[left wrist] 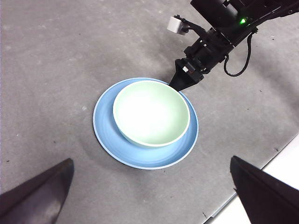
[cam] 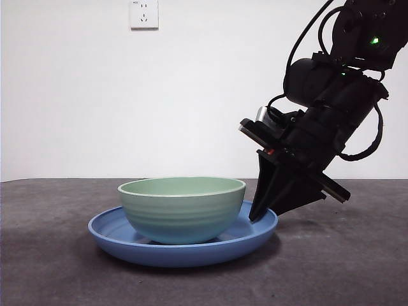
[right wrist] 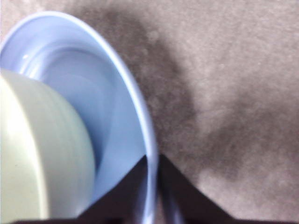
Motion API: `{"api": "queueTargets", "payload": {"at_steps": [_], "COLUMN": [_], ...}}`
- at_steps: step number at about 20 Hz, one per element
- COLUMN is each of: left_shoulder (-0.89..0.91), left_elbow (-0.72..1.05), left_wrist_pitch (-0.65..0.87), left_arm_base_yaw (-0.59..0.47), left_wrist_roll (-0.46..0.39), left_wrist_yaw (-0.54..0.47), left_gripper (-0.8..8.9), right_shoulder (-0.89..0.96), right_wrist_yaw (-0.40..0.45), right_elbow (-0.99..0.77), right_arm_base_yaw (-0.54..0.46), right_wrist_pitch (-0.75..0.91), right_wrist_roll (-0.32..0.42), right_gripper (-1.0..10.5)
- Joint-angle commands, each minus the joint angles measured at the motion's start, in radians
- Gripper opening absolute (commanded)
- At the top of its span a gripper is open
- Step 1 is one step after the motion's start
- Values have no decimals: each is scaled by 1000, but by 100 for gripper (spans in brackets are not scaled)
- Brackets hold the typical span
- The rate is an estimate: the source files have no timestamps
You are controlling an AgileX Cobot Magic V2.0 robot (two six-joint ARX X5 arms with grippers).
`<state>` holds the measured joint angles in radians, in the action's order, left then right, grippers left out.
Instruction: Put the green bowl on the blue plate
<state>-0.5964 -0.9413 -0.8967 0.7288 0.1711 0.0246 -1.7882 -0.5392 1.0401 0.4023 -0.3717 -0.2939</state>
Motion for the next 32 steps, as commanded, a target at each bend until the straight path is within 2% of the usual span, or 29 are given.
{"api": "queueTargets", "payload": {"at_steps": [1,3,8,14,17,20,23,25,27,32], "left_shoulder": [-4,-4,-4,-4,-4,-4,-4,-4,-4,-4], "left_elbow": [-10,-10,-10,-10,-10,-10,-10,-10,-10,-10], "left_wrist_pitch": [6,6,6,6,7,7,7,9,8,7], "left_arm_base_yaw": [5,5,5,5,5,5,5,5,5,5], "left_wrist_roll": [-1,-1,-1,-1,-1,-1,-1,-1,-2,-2], "left_wrist_yaw": [-2,-2,-2,-2,-2,-2,-2,-2,-2,-2], "left_gripper": [604,604,604,604,604,604,604,604,604,603], "right_shoulder": [-11,-7,63,290,460,621,764,837,897,988], "right_wrist_yaw": [-2,-2,68,74,120,171,234,264,263,249], "right_elbow": [19,24,42,42,42,42,41,39,39,39], "right_arm_base_yaw": [7,2,-48,-124,-126,-121,-121,-121,-121,-121], "right_wrist_pitch": [14,10,-45,-170,-283,-419,-563,-674,-757,-766], "right_wrist_roll": [-9,-9,7,26,48,98,218,261,280,279], "right_gripper": [195,253,259,456,580,592,591,591,591,591]}}
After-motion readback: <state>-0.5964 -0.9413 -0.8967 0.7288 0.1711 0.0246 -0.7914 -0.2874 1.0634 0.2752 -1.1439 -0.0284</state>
